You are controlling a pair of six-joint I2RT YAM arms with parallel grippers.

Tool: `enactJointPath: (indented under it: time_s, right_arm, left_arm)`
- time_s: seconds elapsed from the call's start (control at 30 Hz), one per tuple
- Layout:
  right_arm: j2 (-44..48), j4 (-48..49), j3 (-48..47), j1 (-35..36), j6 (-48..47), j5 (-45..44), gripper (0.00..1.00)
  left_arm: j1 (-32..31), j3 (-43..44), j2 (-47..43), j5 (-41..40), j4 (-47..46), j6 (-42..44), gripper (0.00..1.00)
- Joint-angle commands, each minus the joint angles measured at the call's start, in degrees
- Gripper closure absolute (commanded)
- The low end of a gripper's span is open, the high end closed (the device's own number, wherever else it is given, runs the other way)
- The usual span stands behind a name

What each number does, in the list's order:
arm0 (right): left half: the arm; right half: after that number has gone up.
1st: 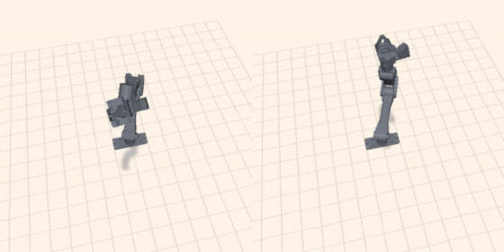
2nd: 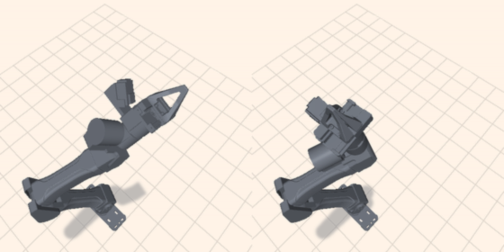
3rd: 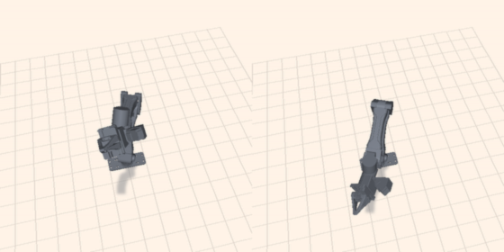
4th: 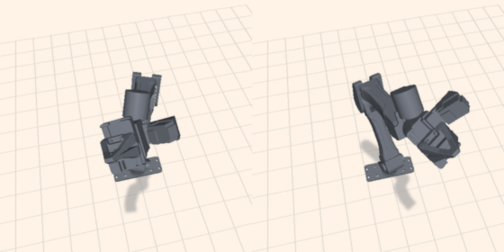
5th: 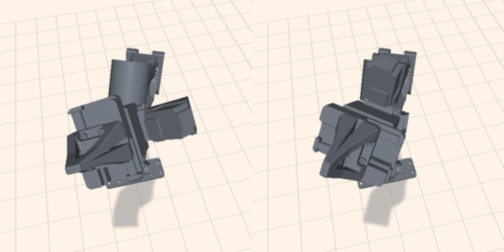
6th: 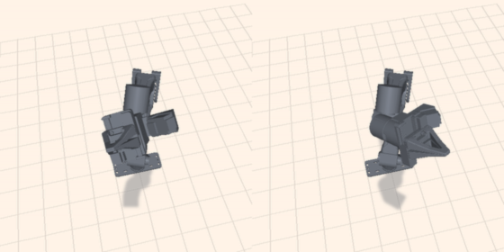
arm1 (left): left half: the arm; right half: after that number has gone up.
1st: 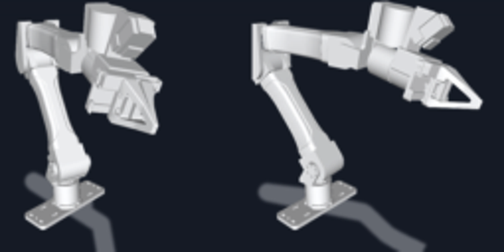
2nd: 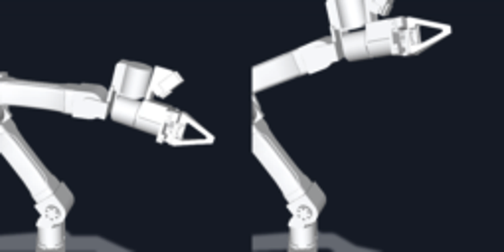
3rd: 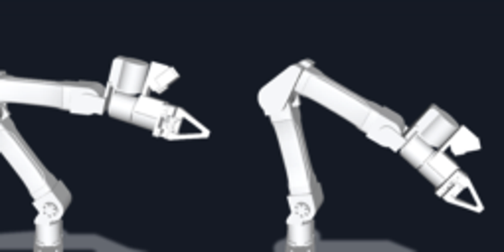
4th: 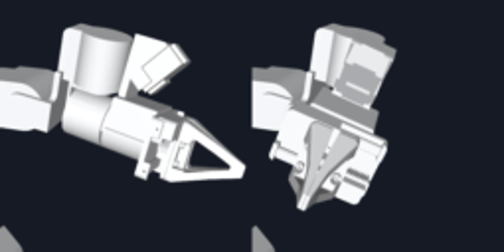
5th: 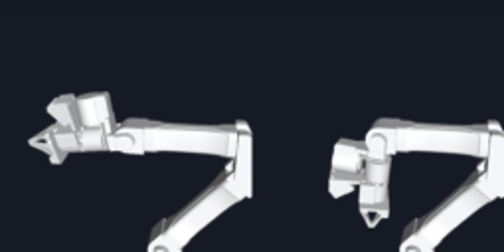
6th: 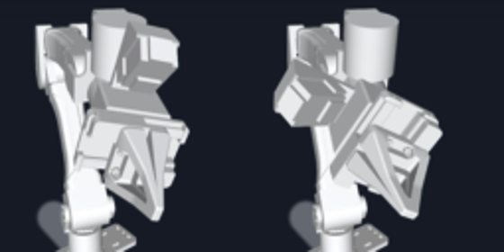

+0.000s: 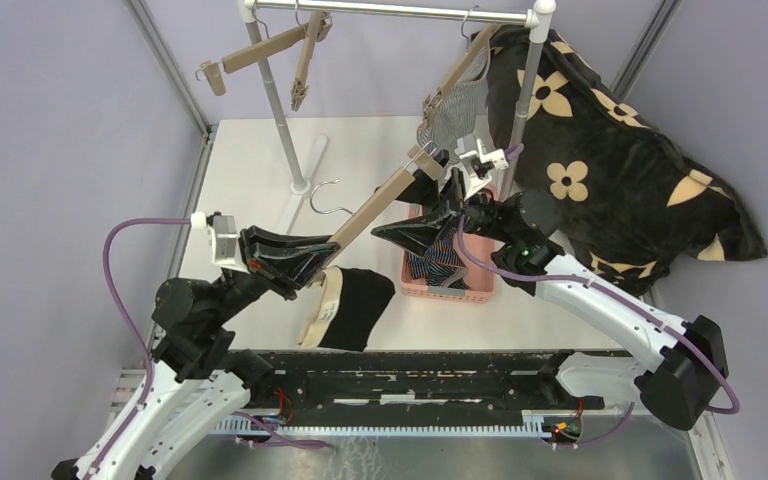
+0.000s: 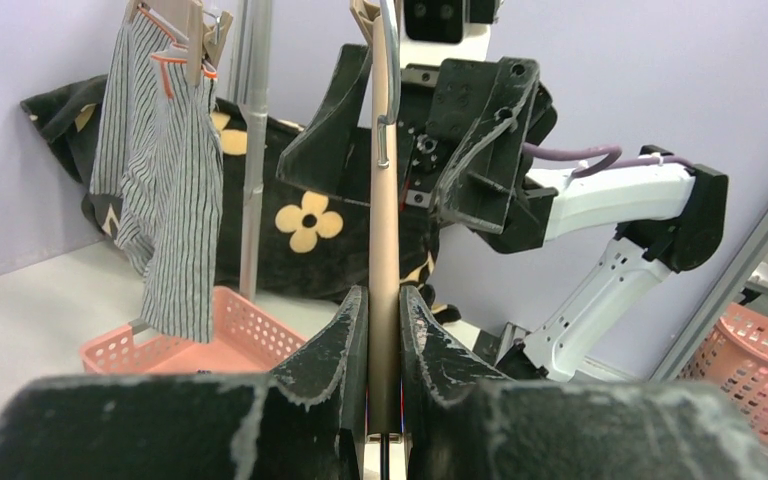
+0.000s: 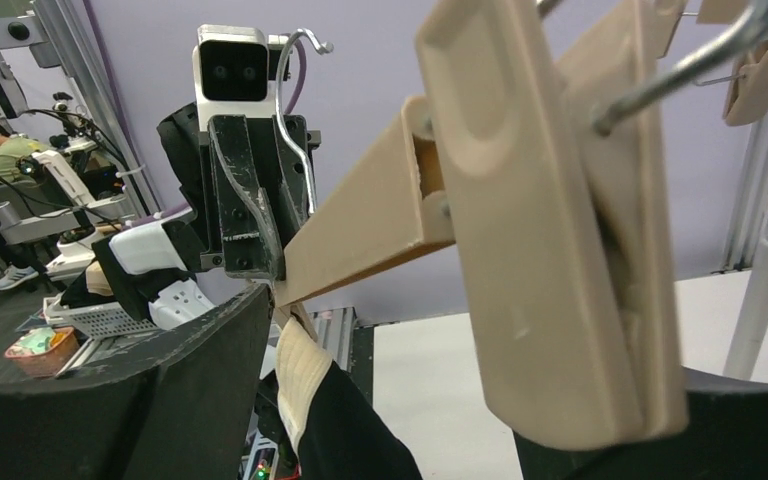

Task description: Remove the underwear clipped to the hanger

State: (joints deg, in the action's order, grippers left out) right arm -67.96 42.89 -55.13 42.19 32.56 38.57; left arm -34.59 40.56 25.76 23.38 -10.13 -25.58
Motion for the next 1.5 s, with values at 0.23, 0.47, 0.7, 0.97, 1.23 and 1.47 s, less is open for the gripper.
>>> enactJointPath:
  time_s: [0.23,0.47,0.7,0.97,1.23,1.47]
  right_arm:
    - [-1.3,4.2,-6.1,2.8,-0.8,-1.9,0.23]
    - [-2.5,3.7,-7.7,4.2,-1.3,-2.4,0.35]
    - [-3.2,3.7,-8.0,4.7,-1.7,-2.4,0.37]
    - [-4.4,3.7,-9.3,5.4,-1.7,-2.4,0.48]
    - [-5.2,5.1,-10.0,5.8,-1.5,-2.7,0.47]
    - [-6.6,6.9,-10.6,6.2,-0.5,-2.3,0.62]
  left_arm:
    - [0.1,-6.1,-2.5,-3.1,-15.3,-8.1,0.97]
    - [0.0,-9.7,-3.0,-4.5,-22.5,-12.0,0.97]
    - [0.0,-11.7,-0.4,-4.1,-28.1,-14.5,0.97]
    - [0.0,-11.6,0.9,-4.0,-29.3,-14.9,0.97]
    - [0.1,-11.3,1.2,-4.1,-29.0,-14.5,0.97]
    - [0.0,-12.0,1.3,-4.7,-29.8,-14.7,0.97]
